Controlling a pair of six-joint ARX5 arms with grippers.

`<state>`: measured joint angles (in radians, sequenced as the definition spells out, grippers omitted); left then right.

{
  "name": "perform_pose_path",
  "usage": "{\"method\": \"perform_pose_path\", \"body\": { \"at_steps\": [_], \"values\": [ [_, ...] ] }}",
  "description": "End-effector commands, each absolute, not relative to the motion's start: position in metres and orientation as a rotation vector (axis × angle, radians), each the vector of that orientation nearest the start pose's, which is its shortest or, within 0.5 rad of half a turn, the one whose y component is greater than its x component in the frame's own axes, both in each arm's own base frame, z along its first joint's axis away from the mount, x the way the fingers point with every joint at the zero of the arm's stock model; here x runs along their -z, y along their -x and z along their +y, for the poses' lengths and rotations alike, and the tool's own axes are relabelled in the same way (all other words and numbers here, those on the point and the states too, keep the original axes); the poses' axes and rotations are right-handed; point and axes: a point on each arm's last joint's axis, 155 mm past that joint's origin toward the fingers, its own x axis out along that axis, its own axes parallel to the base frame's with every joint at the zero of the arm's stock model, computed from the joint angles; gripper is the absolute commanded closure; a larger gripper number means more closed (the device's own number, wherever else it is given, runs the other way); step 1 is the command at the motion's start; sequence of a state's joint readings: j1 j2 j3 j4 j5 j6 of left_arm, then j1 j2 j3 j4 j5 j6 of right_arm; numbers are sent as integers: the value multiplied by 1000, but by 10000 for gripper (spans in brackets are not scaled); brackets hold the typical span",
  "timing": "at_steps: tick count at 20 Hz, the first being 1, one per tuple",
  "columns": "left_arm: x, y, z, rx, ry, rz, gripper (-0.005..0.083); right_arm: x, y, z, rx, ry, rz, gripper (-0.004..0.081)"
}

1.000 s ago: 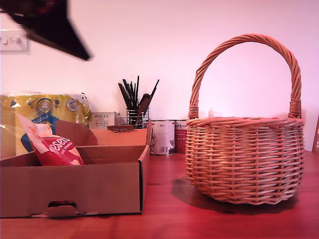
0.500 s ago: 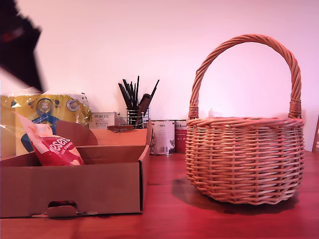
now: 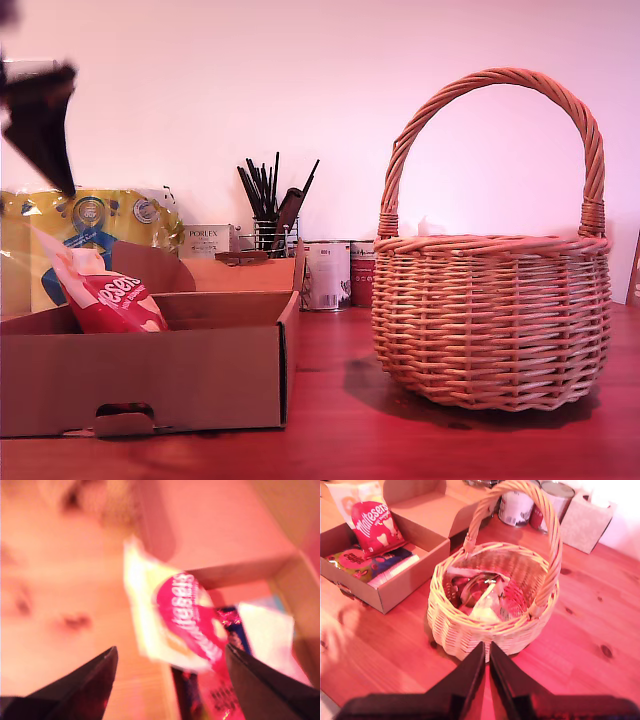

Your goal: Move the bags of Easter eggs from the cardboard box on the left into the woven basket on the right side.

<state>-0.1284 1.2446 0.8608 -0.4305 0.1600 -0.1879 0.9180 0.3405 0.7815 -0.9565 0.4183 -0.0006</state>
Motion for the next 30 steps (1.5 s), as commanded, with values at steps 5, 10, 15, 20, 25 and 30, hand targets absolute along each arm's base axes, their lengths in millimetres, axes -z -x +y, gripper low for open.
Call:
{"method": "perform_pose_path", "body": {
  "at_steps": [5, 10, 15, 20, 25, 30],
  "values": [
    [-109, -371, -103, 321, 356, 881, 146, -233, -165, 94, -494, 318, 400, 783],
    [-77, -379, -111, 334, 382, 944, 150, -235, -166, 95, -494, 311, 391, 783],
    [-82, -380, -131, 392, 369, 920, 194, -235, -166, 95, -494, 311, 392, 783],
    [-88, -375, -158, 469, 342, 905, 208, -235, -166, 95, -493, 308, 393, 783],
    [-84, -375, -162, 428, 283, 901, 210, -235, -166, 95, -492, 303, 394, 783],
    [-79, -367, -181, 455, 237, 910, 360, -238, -167, 97, -492, 290, 383, 783]
  ]
}}
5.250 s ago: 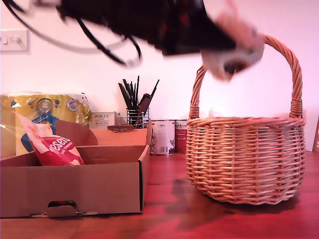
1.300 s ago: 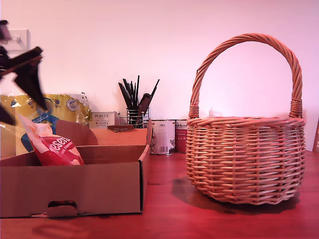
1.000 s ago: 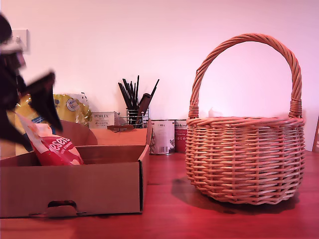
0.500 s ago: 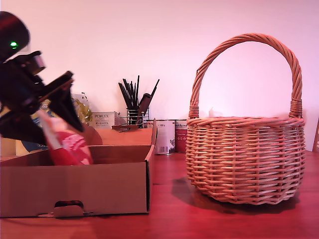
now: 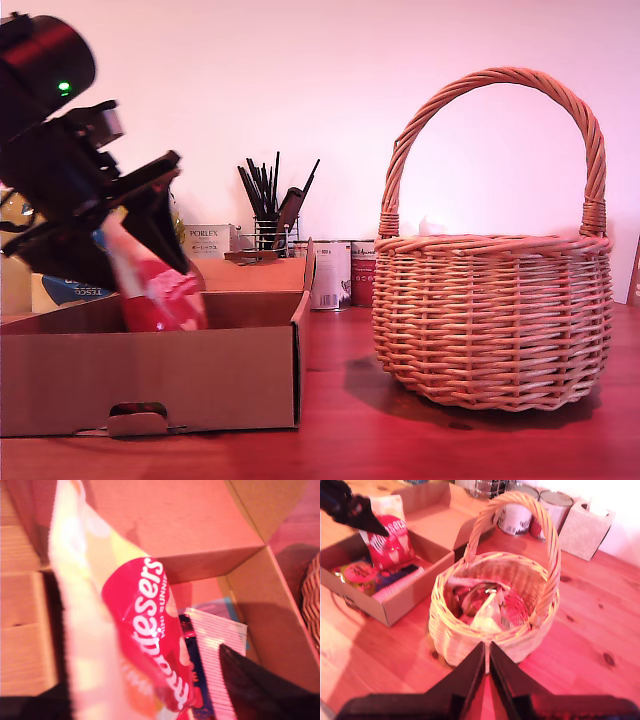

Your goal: Move the bags of Easter eggs from the cardboard box on the left into the woven basket on the right side.

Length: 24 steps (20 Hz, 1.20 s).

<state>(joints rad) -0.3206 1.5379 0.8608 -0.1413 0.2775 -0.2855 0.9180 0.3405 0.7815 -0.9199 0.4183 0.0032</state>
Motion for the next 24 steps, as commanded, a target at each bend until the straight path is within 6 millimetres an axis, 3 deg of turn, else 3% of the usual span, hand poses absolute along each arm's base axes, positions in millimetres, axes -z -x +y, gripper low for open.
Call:
{"method": "perform_pose_path", "body": {
  "at_steps": [1, 6, 11, 13, 17, 21, 24],
  "values": [
    [-76, -365, -187, 469, 228, 918, 388, -239, -167, 97, -492, 287, 379, 783],
    [-50, -360, -192, 410, 141, 959, 417, -240, -167, 97, -492, 286, 377, 783],
    [-38, -364, -191, 366, 95, 956, 415, -240, -168, 98, -493, 285, 376, 783],
    [-34, -364, -191, 363, 93, 962, 462, -241, -168, 98, -493, 283, 374, 783],
    [-43, -373, -195, 373, 104, 911, 722, -242, -168, 98, -493, 281, 371, 783],
    [-59, -381, -205, 410, 124, 880, 729, -241, -168, 98, -493, 281, 371, 783],
    [-82, -374, -221, 505, 164, 882, 735, -241, -168, 98, -493, 282, 372, 783]
  ]
}}
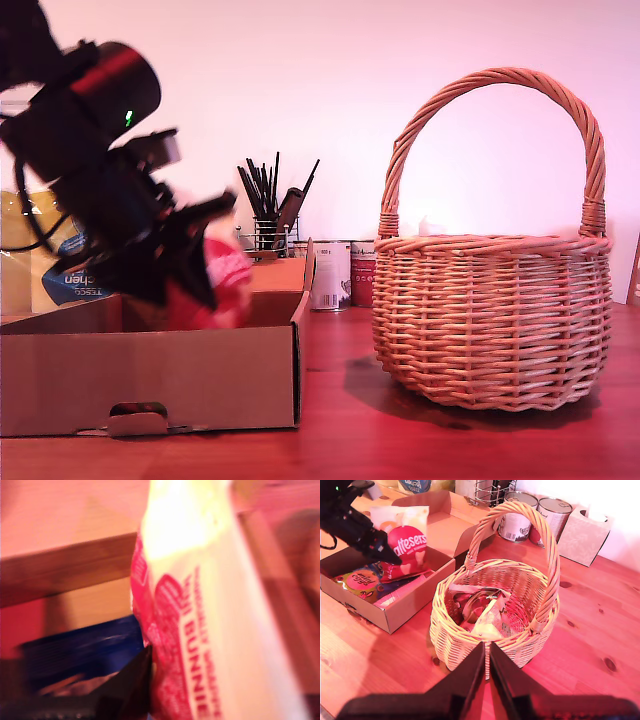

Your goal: Move the bags of Easter eggs from the cardboard box on the left into the woven basket on the right side.

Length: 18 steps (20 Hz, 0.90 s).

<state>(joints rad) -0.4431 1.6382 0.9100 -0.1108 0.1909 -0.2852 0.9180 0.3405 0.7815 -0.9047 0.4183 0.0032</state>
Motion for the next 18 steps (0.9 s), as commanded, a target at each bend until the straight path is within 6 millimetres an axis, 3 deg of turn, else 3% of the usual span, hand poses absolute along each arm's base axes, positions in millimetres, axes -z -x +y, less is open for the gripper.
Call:
{"method": "perform_pose_path", "body": {
  "at_steps": [1, 5, 9, 15, 18],
  "values": [
    [-92, -368, -229, 554, 182, 880, 735, -241, -168, 98, -493, 281, 371, 783],
    [-144, -328, -257, 783, 268, 865, 735, -241, -168, 98, -493, 282, 371, 783],
    [-185, -287, -297, 972, 339, 839, 735, -241, -168, 98, -492, 282, 371, 783],
    [-195, -248, -370, 1088, 482, 882, 735, -241, -168, 98, -492, 283, 372, 783],
    [-194, -242, -389, 1115, 534, 899, 735, -241, -168, 98, -492, 283, 372, 783]
  ]
}}
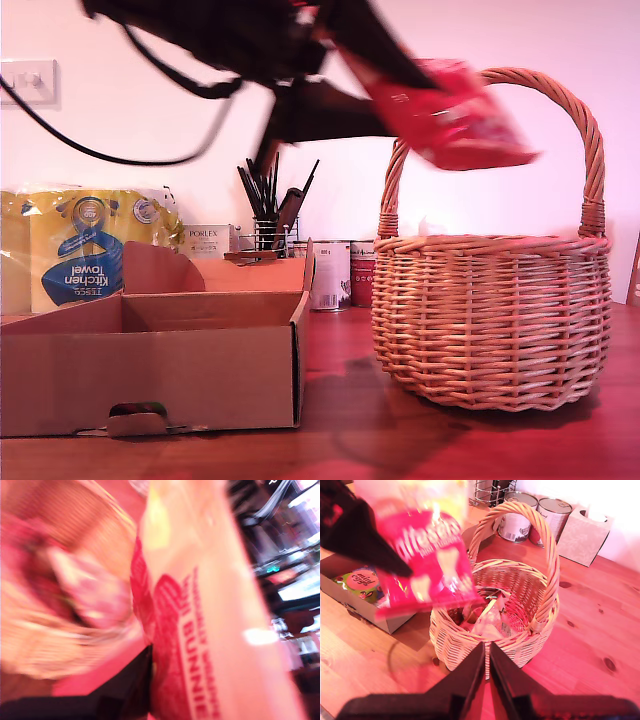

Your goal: Move the bags of Easter eggs from the cardboard box on the left into the woven basket on the right side.

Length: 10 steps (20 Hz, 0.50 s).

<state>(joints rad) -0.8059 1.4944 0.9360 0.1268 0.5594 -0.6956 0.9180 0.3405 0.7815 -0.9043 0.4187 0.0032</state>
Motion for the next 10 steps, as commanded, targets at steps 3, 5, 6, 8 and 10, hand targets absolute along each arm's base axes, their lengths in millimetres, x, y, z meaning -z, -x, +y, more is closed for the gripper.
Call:
{"method": "perform_pose_path", "body": {
  "at_steps": [3, 5, 6, 8, 10],
  "values": [
    [-191, -258, -402, 1068, 560, 848, 735, -241, -168, 98, -492, 284, 373, 783],
    [-192, -276, -407, 992, 565, 785, 735, -241, -168, 98, -492, 284, 373, 783],
    [-189, -283, -410, 960, 561, 766, 735, -241, -168, 98, -492, 283, 372, 783],
    [-187, -292, -418, 937, 563, 733, 734, -241, -168, 98, -492, 283, 371, 783],
    [-184, -300, -425, 895, 593, 699, 734, -241, -168, 98, -492, 283, 372, 783]
  ]
}}
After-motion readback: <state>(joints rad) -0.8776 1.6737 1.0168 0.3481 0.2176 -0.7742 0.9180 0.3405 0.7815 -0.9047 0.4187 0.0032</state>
